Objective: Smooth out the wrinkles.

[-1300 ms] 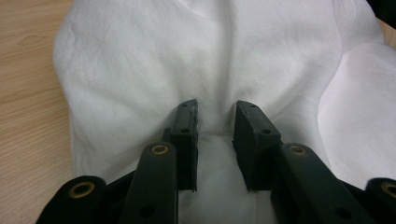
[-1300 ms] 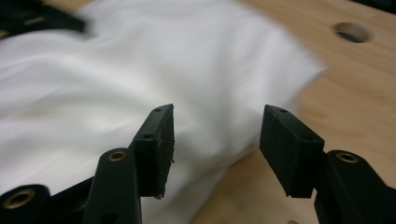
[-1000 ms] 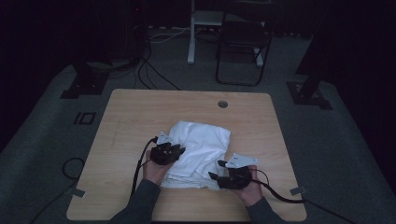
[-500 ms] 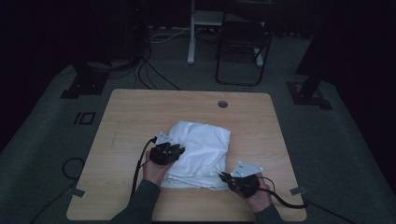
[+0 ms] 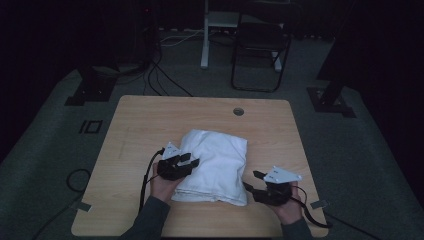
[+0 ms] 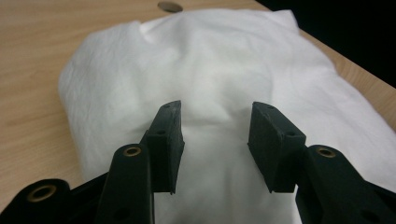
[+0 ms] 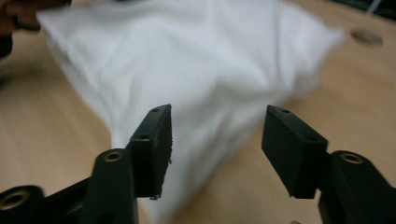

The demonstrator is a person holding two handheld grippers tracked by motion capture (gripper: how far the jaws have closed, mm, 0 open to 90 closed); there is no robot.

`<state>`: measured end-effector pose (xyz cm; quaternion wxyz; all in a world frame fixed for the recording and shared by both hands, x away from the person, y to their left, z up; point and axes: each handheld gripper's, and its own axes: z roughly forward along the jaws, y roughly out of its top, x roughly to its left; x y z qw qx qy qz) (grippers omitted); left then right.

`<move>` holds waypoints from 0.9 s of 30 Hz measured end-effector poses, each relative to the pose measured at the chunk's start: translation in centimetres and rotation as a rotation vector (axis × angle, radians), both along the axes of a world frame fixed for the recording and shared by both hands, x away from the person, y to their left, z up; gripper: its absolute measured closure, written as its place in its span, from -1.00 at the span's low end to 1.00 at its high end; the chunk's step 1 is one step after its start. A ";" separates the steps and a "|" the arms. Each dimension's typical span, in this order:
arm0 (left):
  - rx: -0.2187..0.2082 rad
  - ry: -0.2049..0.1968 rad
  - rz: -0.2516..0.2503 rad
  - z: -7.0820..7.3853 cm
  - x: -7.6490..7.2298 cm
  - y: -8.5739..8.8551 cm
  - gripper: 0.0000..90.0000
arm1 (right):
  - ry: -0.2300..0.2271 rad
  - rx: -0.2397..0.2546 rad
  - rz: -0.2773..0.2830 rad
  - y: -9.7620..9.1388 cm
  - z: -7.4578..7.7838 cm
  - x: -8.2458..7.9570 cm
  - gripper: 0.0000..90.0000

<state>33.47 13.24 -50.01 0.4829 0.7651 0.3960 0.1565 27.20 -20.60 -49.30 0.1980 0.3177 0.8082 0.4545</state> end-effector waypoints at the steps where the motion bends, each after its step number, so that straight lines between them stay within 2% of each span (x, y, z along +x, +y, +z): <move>1: -0.010 -0.006 0.004 0.1 0.0 0.1 0.20 | -0.007 0.000 0.005 0.8 0.2 0.5 -0.12; 2: -0.010 -0.006 0.004 0.1 0.0 0.1 0.20 | -0.007 0.000 0.005 0.8 0.2 0.5 -0.12; 3: -0.030 -0.012 0.008 0.3 0.0 0.4 0.20 | -0.013 0.007 0.015 1.7 0.3 1.1 -0.12; 4: -0.036 -0.008 0.008 0.3 0.1 0.6 0.19 | -0.012 0.015 0.037 3.7 0.3 2.2 -0.15; 6: -0.039 0.011 -0.002 0.2 0.2 0.6 0.19 | -0.020 -0.003 0.063 5.6 0.2 3.2 -0.18; 9: -0.017 0.025 -0.019 -0.2 0.0 0.3 0.19 | 0.025 -0.035 0.094 7.6 -0.8 4.7 -0.21; 10: -0.008 0.031 -0.028 -0.4 -0.1 0.2 0.19 | 0.045 -0.059 0.097 8.0 -1.3 5.0 -0.24; 12: 0.002 0.039 -0.036 -0.7 -0.4 0.2 0.18 | 0.079 -0.122 0.094 8.3 -2.7 5.2 -0.24; 15: 0.000 0.046 -0.039 -1.4 -0.8 0.2 0.16 | 0.111 -0.170 0.070 7.4 -4.3 5.2 -0.22; 18: 0.005 0.027 -0.024 -1.9 -1.3 0.0 0.13 | 0.149 -0.156 0.036 6.4 -5.2 5.9 -0.18; 21: 0.050 0.010 0.004 -2.3 -1.3 -0.5 0.14 | 0.172 -0.149 0.007 6.8 -5.7 7.3 -0.15; 23: 0.085 0.003 0.026 -2.6 -0.9 -0.8 0.14 | 0.167 -0.149 -0.017 7.3 -5.9 8.2 -0.14; 24: 0.090 0.006 0.037 -2.8 -0.5 -0.9 0.15 | 0.163 -0.149 -0.026 7.5 -6.0 8.7 -0.13; 27: 0.077 0.025 0.064 -3.2 0.7 -0.6 0.17 | 0.161 -0.134 -0.045 7.9 -6.1 10.1 -0.12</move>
